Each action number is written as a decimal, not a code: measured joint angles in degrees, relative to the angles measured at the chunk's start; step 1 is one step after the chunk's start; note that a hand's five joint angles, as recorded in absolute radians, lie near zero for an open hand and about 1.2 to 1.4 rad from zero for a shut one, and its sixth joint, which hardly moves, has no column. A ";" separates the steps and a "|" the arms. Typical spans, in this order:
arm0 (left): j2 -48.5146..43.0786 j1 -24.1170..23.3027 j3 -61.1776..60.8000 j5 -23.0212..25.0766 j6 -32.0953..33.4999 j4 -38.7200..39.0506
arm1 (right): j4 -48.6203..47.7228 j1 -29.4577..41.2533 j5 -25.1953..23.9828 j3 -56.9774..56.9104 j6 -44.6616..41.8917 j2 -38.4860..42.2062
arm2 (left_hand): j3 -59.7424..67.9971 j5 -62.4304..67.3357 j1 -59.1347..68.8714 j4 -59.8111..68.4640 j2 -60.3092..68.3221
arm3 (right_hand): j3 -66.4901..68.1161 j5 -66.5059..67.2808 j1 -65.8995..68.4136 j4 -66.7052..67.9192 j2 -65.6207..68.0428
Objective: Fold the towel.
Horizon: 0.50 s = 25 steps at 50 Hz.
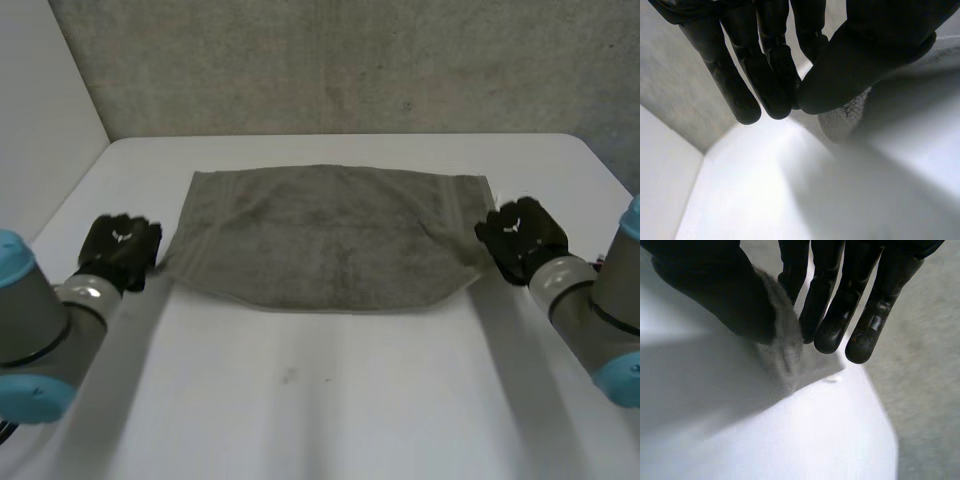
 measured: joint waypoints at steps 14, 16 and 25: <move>16.45 8.68 -5.15 1.24 23.84 -40.13 | 44.25 -10.92 -0.34 0.03 -15.66 -11.83 | 0.00 0.00 0.00 0.00 0.00 | 0.00 0.00 0.00 0.00 0.00; 16.10 8.68 -4.62 1.74 23.39 -38.44 | 42.79 -11.07 -0.36 -0.43 -15.66 -11.20 | 0.00 0.00 0.00 0.00 0.00 | 0.00 0.00 0.00 0.00 0.00; 6.55 4.39 2.90 2.93 16.28 -23.57 | 26.47 -5.69 1.00 -5.88 -8.41 -1.22 | 0.00 0.01 0.00 0.00 0.00 | 0.00 0.06 0.00 0.00 0.00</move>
